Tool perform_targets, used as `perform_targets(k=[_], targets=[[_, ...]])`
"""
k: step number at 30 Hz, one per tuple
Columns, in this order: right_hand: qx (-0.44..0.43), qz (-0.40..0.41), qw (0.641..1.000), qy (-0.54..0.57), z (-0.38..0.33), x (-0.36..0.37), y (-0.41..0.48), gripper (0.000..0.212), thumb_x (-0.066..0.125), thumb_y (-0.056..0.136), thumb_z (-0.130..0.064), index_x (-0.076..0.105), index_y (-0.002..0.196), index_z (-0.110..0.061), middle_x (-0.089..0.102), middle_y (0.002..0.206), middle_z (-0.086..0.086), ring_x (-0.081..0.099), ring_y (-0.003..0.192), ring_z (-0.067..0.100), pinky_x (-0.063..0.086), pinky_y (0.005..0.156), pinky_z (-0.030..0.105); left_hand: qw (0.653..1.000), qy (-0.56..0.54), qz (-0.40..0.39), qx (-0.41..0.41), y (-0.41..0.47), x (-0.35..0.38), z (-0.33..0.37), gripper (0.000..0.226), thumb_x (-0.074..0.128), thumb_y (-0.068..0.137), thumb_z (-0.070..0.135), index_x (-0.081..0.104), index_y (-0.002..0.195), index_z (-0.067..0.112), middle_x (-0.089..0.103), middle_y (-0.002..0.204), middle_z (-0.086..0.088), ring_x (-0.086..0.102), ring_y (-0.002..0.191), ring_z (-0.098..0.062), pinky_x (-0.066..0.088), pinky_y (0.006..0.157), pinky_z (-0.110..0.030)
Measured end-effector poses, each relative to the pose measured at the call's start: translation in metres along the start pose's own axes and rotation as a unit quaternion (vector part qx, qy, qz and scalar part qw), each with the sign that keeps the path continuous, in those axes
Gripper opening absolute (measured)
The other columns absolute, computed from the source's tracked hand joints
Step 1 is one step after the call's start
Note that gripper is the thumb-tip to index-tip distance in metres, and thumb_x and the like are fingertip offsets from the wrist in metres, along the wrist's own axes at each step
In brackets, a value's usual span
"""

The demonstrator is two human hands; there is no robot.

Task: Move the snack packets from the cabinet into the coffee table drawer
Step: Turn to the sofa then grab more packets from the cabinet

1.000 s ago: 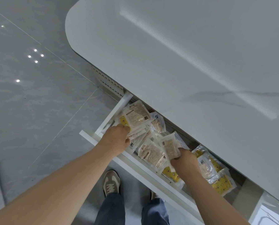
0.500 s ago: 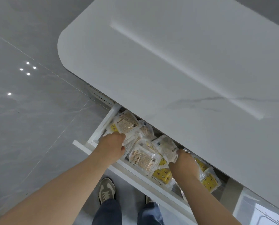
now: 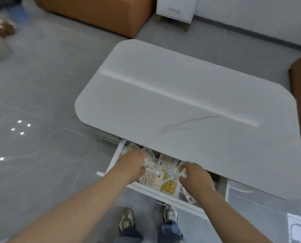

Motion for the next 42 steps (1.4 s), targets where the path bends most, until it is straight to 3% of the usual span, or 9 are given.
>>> perform_targets(k=[4,8,17,24,28,35,42], targets=[[-0.007,0.056,0.997,0.057,-0.003,-0.073,-0.071,0.042,0.053,0.088,-0.02,0.05,0.129,-0.023,0.056,0.125,-0.002,0.056,0.109,0.016,0.044,0.082,0.023,0.998,0.028,0.024,0.058,-0.052,-0.067,0.046,0.015,0.049,0.091,0.024,0.053,0.104,0.019,0.053,0.101,0.002,0.053,0.091,-0.016,0.037,0.067,-0.025],[-0.058,0.114,0.99,0.055,0.01,-0.156,-0.141,0.045,0.057,0.089,-0.03,0.046,0.133,-0.029,0.053,0.131,-0.009,0.052,0.117,0.008,0.041,0.095,0.021,0.99,0.057,0.048,0.123,-0.095,-0.133,0.111,0.037,0.049,0.094,0.03,0.049,0.129,0.019,0.054,0.121,0.0,0.054,0.108,-0.018,0.045,0.09,-0.031],[-0.049,0.287,0.955,0.054,0.119,-0.31,-0.308,0.04,0.058,0.088,-0.034,0.05,0.127,-0.031,0.055,0.124,-0.015,0.052,0.112,0.005,0.042,0.092,0.02,0.94,0.105,0.177,0.273,-0.18,-0.244,0.325,0.039,0.05,0.094,0.036,0.047,0.131,0.026,0.053,0.126,0.007,0.052,0.113,-0.013,0.041,0.094,-0.024],[-0.005,0.395,0.918,0.016,0.269,-0.391,-0.471,0.043,0.06,0.087,-0.034,0.052,0.129,-0.03,0.055,0.129,-0.014,0.051,0.117,0.006,0.042,0.1,0.024,0.883,0.094,0.229,0.399,-0.254,-0.236,0.549,0.033,0.053,0.092,0.037,0.051,0.124,0.03,0.055,0.12,0.013,0.052,0.112,-0.009,0.042,0.092,-0.024],[0.029,0.456,0.889,0.022,0.338,-0.42,-0.543,0.041,0.059,0.088,-0.033,0.052,0.129,-0.03,0.053,0.131,-0.013,0.048,0.121,0.006,0.037,0.103,0.023,0.843,0.08,0.259,0.465,-0.294,-0.227,0.655,0.038,0.054,0.091,0.034,0.051,0.129,0.028,0.055,0.123,0.012,0.052,0.111,-0.005,0.037,0.092,-0.016],[0.063,0.516,0.854,0.022,0.427,-0.452,-0.594,0.038,0.06,0.086,-0.035,0.056,0.123,-0.033,0.057,0.122,-0.018,0.05,0.111,0.001,0.044,0.096,0.022,0.808,0.08,0.266,0.52,-0.306,-0.207,0.766,0.04,0.056,0.09,0.037,0.052,0.129,0.031,0.057,0.121,0.016,0.053,0.105,-0.001,0.041,0.09,-0.016],[0.084,0.532,0.842,0.014,0.499,-0.49,-0.588,0.033,0.058,0.086,-0.031,0.059,0.119,-0.031,0.06,0.117,-0.016,0.053,0.107,0.003,0.046,0.093,0.023,0.799,0.063,0.27,0.534,-0.261,-0.206,0.846,0.038,0.057,0.089,0.038,0.054,0.126,0.029,0.056,0.114,0.017,0.052,0.103,0.0,0.043,0.091,-0.021]])
Point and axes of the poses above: each hand's wrist, its own y-axis towards the middle knuckle, its own x-axis out of the palm, z = x × y, the point moved 3 cm from there along y, towards the middle knuckle
